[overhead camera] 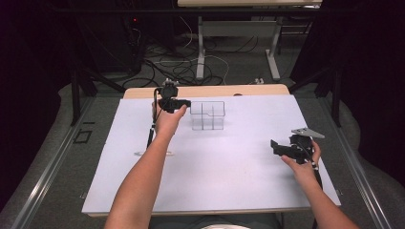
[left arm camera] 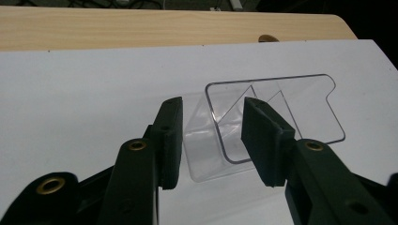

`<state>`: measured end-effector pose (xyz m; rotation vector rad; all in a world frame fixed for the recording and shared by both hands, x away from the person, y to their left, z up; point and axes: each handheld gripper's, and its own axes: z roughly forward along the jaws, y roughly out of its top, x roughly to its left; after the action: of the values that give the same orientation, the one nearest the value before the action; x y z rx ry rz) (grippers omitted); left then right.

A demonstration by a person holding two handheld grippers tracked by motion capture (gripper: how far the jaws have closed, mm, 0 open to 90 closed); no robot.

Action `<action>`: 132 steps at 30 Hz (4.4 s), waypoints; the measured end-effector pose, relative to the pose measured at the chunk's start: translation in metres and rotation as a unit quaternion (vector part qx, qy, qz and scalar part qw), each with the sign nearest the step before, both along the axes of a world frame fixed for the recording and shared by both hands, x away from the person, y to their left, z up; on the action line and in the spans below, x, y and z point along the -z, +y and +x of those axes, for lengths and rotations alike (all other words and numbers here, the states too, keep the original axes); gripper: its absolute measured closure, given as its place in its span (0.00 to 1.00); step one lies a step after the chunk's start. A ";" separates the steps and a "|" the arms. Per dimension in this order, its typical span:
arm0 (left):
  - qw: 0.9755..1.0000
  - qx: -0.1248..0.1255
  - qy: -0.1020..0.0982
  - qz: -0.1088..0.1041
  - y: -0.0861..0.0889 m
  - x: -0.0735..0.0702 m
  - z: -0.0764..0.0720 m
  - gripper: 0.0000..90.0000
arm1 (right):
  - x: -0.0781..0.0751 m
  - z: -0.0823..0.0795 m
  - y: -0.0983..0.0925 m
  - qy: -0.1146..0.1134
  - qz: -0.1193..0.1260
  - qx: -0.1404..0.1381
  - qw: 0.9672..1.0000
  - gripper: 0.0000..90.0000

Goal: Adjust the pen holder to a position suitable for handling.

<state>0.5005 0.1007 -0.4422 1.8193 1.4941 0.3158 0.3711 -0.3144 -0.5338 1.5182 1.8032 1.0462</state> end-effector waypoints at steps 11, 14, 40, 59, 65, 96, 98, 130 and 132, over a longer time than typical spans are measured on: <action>1.000 0.007 0.022 -0.013 -0.003 0.017 0.013 0.67 | 0.002 0.000 -0.001 0.003 0.003 0.000 1.000 0.07; 0.999 0.007 0.028 -0.023 -0.006 0.020 0.014 0.68 | 0.002 0.001 -0.001 0.004 0.004 -0.001 1.000 0.07; 0.995 -0.002 0.071 -0.074 -0.005 0.041 0.019 0.82 | 0.004 0.001 -0.001 0.013 0.003 -0.003 1.000 0.08; 0.994 -0.039 0.075 -0.072 -0.009 0.035 0.018 0.90 | 0.004 0.001 -0.001 0.013 0.005 -0.006 1.000 0.10; 0.994 -0.046 0.074 -0.061 -0.011 0.033 0.017 0.91 | 0.004 0.002 -0.001 0.013 0.003 -0.007 1.000 0.10; 0.993 -0.046 0.094 -0.051 -0.007 0.027 -0.018 0.93 | 0.004 0.002 0.001 0.011 0.001 -0.007 1.000 0.10; 0.993 -0.045 0.094 -0.049 -0.006 0.027 -0.021 0.92 | 0.004 0.002 0.001 0.011 0.002 -0.009 1.000 0.10; 0.987 -0.013 0.117 -0.109 -0.005 0.030 -0.060 0.86 | 0.005 0.002 0.003 0.016 0.002 -0.009 1.000 0.11; 0.988 -0.007 0.115 -0.106 -0.005 0.029 -0.062 0.85 | 0.006 0.002 0.003 0.016 0.002 -0.009 1.000 0.11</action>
<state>0.4390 0.0960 -0.4713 1.7195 1.6307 -0.0492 0.3733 -0.3112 -0.5393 1.5324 1.8403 1.0391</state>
